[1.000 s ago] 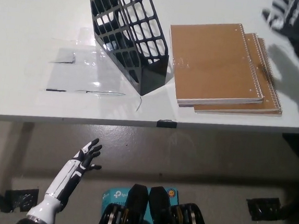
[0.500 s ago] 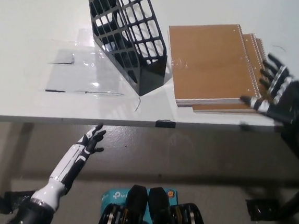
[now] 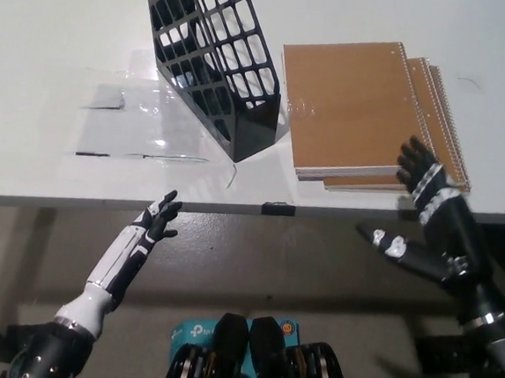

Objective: Use the right hand to pick up a book from the book holder on the left side and put it on another book on the right side

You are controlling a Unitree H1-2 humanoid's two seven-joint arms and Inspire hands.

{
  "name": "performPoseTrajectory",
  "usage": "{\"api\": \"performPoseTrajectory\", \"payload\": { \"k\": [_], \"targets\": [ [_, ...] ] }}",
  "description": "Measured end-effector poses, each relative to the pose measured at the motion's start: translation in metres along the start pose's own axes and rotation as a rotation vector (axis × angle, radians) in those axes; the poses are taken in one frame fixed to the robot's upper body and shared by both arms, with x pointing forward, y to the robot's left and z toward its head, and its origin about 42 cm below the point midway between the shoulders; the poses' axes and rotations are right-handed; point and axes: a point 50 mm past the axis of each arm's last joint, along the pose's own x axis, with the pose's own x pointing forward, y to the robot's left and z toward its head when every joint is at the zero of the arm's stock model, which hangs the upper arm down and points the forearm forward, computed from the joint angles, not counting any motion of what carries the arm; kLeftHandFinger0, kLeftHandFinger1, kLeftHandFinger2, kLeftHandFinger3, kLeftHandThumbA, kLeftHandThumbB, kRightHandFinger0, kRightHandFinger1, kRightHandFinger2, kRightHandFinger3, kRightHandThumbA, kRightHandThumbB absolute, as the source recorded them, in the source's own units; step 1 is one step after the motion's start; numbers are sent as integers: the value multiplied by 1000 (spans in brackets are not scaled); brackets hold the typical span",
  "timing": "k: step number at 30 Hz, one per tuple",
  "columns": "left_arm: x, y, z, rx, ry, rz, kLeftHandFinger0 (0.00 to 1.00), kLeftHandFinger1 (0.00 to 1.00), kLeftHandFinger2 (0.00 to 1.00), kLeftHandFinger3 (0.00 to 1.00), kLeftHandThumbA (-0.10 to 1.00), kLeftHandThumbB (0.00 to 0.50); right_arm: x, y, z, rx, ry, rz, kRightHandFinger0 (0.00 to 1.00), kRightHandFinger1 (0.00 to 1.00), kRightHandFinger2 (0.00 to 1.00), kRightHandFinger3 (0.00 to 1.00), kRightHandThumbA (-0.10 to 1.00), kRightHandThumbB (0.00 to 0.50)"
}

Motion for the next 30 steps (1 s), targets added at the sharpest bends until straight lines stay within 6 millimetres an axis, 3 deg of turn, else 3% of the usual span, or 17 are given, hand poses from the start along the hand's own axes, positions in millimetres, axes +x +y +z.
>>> {"api": "performPoseTrajectory", "payload": {
  "k": [3, 7, 13, 18, 30],
  "targets": [
    [-8, -1, -4, -3, 15, 0, 923, 1000, 1000, 1000, 1000, 182, -7, 1, -24, -31, 60, -20, 984, 1000, 1000, 1000, 809, 253],
    [-26, -4, -13, -7, 44, 0, 944, 1000, 1000, 1000, 1000, 187, -24, 3, -53, -74, 130, -41, 973, 1000, 1000, 1000, 809, 240],
    [-54, -11, -24, -16, 92, -5, 943, 1000, 1000, 1000, 1000, 201, -57, 10, -78, -134, 173, -50, 915, 966, 1000, 1000, 755, 243],
    [-64, -14, -26, -14, 102, -16, 936, 1000, 1000, 1000, 1000, 213, -72, 14, -85, -175, 161, -53, 896, 947, 1000, 1000, 765, 249],
    [-64, -13, -24, -9, 94, -29, 951, 1000, 1000, 1000, 1000, 225, -72, 18, -82, -219, 107, -46, 832, 898, 1000, 1000, 766, 261]
  ]
}}
